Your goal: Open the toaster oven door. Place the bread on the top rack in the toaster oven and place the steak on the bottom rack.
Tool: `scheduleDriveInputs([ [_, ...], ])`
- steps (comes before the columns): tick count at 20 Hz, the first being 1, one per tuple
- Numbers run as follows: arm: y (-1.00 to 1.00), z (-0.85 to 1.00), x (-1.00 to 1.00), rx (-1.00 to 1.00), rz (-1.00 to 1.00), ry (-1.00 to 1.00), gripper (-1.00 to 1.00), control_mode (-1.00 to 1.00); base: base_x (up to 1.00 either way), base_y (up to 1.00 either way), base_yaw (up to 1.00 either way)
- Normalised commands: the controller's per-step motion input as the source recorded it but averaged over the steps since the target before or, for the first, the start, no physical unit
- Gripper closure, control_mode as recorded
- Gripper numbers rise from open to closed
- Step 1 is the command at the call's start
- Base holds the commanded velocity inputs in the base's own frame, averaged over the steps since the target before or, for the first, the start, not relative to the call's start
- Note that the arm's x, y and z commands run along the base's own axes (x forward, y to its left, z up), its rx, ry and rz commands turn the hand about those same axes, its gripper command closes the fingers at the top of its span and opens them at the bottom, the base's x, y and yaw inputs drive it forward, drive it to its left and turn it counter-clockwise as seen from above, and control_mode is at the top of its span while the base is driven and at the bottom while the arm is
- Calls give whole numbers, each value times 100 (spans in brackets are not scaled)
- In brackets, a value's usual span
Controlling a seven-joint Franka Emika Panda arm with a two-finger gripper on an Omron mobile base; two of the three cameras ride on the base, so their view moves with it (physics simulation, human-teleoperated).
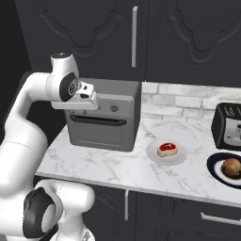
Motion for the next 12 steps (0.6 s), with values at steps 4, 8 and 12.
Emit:
scheduleDriveInputs([
  [4,0,0,0,0,0,0,-100,-100,0,0,0],
  [8,0,0,0,0,0,-1,-100,-100,0,0,0],
  [12,-11,-5,-1,2,0,-9,-100,-100,0,0,0],
])
